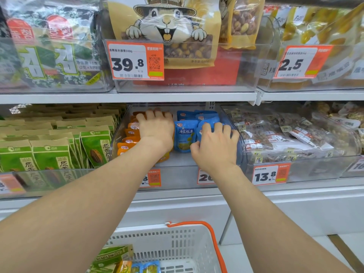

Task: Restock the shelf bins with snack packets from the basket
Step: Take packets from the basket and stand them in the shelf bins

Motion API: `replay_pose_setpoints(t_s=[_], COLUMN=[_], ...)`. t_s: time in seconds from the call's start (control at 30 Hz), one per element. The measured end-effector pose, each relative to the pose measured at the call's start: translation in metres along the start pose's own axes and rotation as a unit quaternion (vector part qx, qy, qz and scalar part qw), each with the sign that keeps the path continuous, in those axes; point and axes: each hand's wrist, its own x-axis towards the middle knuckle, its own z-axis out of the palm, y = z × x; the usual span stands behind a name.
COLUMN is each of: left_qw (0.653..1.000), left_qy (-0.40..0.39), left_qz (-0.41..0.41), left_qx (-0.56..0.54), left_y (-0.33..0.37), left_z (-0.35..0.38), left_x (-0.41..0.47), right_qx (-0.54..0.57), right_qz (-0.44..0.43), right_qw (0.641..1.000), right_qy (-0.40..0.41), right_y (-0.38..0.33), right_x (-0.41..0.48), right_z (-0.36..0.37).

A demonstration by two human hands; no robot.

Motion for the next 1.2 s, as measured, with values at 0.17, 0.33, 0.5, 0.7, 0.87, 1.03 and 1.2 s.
replay_pose_setpoints(t_s=[0.17, 0.33, 0.5, 0.7, 0.87, 1.03, 1.2], left_qw=[0.995, 0.996, 0.995, 0.995, 0.997, 0.997, 0.997], left_qy=[0.054, 0.064, 0.093, 0.048, 0.005, -0.019, 0.012], left_qz=[0.080, 0.060, 0.040, 0.015, 0.019, 0.017, 0.007], left_qx=[-0.035, 0.011, -0.006, -0.088, -0.080, -0.079, -0.077], left_y=[0.009, 0.010, 0.010, 0.017, 0.021, 0.024, 0.028], left_z=[0.005, 0.006, 0.014, 0.017, 0.015, 0.009, 0.017], left_x=[0.009, 0.005, 0.006, 0.014, 0.018, 0.020, 0.020], right_qx=[0.013, 0.025, 0.045, 0.049, 0.037, 0.032, 0.034], right_qz=[-0.016, -0.046, -0.012, -0.014, -0.017, -0.019, -0.020], right_qw=[0.999, 0.995, 0.997, 0.997, 0.997, 0.997, 0.996], right_qy=[-0.028, -0.089, -0.067, -0.060, -0.069, -0.072, -0.076], right_y=[0.004, 0.009, 0.012, 0.012, 0.013, 0.013, 0.011], right_x=[0.005, 0.011, 0.012, 0.009, 0.010, 0.010, 0.010], right_z=[0.003, 0.005, 0.000, -0.001, 0.000, 0.000, 0.001])
